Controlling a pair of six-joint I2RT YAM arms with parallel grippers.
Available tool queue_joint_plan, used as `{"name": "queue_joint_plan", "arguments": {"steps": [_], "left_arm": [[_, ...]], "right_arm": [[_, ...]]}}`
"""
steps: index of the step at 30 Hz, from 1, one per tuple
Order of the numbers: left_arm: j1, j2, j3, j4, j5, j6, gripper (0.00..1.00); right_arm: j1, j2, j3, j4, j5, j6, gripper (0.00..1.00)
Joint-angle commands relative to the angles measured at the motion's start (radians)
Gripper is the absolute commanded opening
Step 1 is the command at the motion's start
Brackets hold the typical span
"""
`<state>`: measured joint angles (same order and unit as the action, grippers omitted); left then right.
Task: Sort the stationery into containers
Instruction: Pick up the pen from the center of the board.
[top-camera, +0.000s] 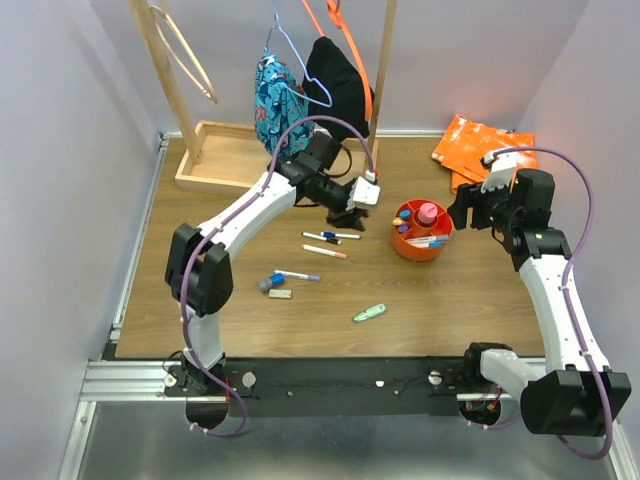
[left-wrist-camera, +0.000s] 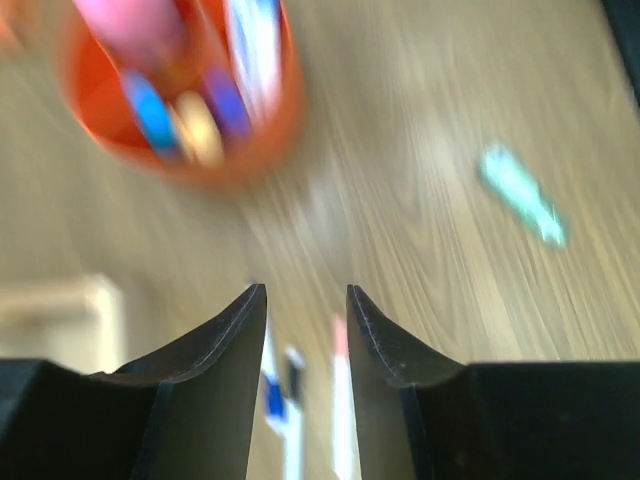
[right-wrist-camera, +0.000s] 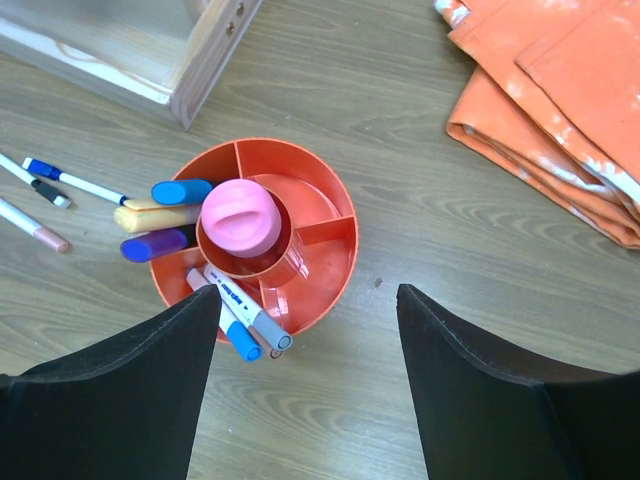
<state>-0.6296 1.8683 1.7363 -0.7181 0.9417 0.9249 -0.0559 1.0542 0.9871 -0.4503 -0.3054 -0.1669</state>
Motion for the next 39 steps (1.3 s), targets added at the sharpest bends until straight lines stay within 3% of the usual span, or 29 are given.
{"name": "queue_joint_plan", "arguments": {"steps": [1, 6, 10, 27, 34, 37, 38, 39], "left_arm": [[0.030, 0.135, -0.021, -0.468, -0.286, 0.206, 0.46], [0.013, 0.170, -0.057, -0.330, -0.455, 0.092, 0.46], [0.004, 0.203, -0.064, -0.253, -0.506, 0.045, 0.46], [-0.031, 0.311, -0.004, -0.190, -0.515, 0.005, 0.44], [-0.062, 0.308, -0.076, -0.161, -0.532, -0.003, 0.39], [-0.077, 0.321, -0.103, -0.161, -0.552, -0.012, 0.24], [-0.081, 0.325, -0.101, -0.175, -0.555, -0.008, 0.11], [-0.081, 0.327, -0.103, -0.199, -0.546, -0.009, 0.05]], "right_arm": [[0.002, 0.003, 0.005, -0.011, -0.052, -0.034, 0.79], [0.002, 0.007, 0.012, 0.001, -0.061, -0.022, 0.79], [0.002, 0.004, 0.010, 0.004, -0.058, -0.014, 0.80], [0.002, -0.030, -0.027, -0.001, -0.024, -0.008, 0.80], [0.002, -0.028, -0.036, 0.005, -0.020, -0.011, 0.80], [0.002, -0.030, -0.036, 0.010, -0.018, -0.010, 0.80], [0.002, -0.028, -0.038, 0.010, -0.018, -0.010, 0.80], [0.002, -0.029, -0.034, 0.009, -0.017, -0.010, 0.80]]}}
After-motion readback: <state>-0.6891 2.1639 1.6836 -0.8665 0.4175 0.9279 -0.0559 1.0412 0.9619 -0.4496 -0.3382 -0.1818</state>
